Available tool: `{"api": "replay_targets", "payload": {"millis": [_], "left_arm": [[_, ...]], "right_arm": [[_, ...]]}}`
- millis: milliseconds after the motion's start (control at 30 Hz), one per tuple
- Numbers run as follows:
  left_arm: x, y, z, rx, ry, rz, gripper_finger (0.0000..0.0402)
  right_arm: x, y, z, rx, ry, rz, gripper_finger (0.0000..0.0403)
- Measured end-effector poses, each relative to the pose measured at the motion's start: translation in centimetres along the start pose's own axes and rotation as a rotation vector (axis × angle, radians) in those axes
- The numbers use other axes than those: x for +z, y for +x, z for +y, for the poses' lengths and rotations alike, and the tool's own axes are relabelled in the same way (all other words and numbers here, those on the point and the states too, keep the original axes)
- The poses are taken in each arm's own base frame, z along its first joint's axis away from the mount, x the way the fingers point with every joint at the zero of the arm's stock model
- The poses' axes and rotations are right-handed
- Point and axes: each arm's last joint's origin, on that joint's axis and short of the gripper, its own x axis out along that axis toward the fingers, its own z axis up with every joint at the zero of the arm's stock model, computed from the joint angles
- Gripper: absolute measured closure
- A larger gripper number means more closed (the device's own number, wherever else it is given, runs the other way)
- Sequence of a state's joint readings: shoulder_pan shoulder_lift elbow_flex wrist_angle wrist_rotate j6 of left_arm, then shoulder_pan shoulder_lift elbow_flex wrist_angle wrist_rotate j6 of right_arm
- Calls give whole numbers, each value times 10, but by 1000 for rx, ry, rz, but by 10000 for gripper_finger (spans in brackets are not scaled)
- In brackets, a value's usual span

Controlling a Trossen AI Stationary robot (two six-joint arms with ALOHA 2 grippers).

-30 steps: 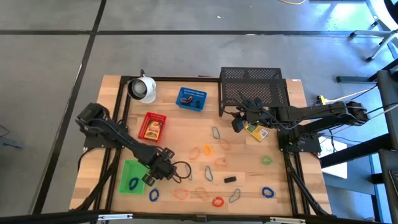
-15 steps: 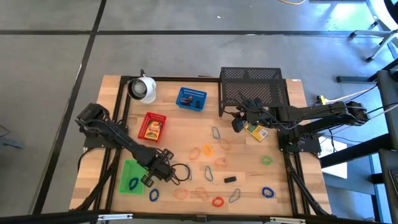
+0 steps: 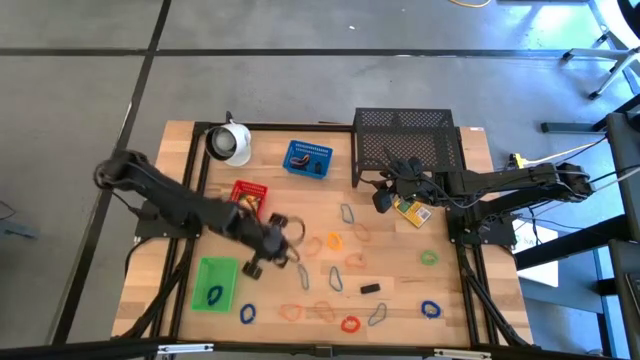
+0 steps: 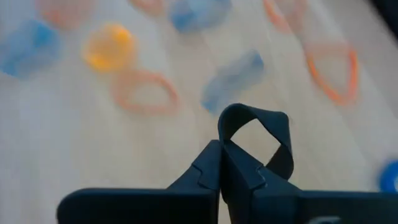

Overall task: Pick & Place Office Desk Supplies
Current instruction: Put the black rubber band into the blue bin

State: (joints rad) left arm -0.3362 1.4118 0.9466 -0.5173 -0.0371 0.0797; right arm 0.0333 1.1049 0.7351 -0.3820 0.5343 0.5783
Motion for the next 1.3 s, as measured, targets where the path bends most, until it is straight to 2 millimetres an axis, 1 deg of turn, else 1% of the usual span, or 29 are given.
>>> {"api": "replay_targets", "payload": {"millis": [167, 267, 333, 467, 667, 733, 767, 833, 933, 1033, 1100, 1200, 1300], "left_arm": [[15, -35, 41, 108, -17, -288, 396], [26, -53, 61, 169, -22, -476, 395], [31, -64, 69, 213, -32, -587, 396], [41, -80, 78, 262, -3, -757, 399], [53, -94, 81, 298, 16, -946, 391], [55, -98, 82, 327, -6, -989, 392], [56, -100, 83, 354, -44, -1007, 393], [55, -102, 87, 439, -173, -1022, 395], [51, -104, 95, 609, -449, -1015, 394], [40, -100, 106, 764, -671, -950, 388], [31, -96, 113, 833, -758, -880, 382], [18, -84, 124, 867, -876, -784, 370], [8, -71, 135, 896, -929, -692, 357]], "right_arm": [[0, 0, 0, 0, -11, 0, 208], [0, 0, 0, 0, -11, 0, 208], [0, 0, 0, 0, -10, 0, 208], [0, 0, 0, 2, -8, -3, 208], [1, 0, 0, 3, 5, -6, 208], [1, 0, 0, 4, 25, -6, 208], [1, 0, 0, 4, 32, -6, 208], [1, 0, 0, 4, 41, -6, 208], [1, 0, 0, 4, 40, -6, 208], [1, 0, 0, 1, 40, -8, 208], [1, 0, 0, -11, 39, -16, 208], [1, 0, -1, -41, 39, -36, 208], [2, 0, -2, -70, 39, -56, 208]]}}
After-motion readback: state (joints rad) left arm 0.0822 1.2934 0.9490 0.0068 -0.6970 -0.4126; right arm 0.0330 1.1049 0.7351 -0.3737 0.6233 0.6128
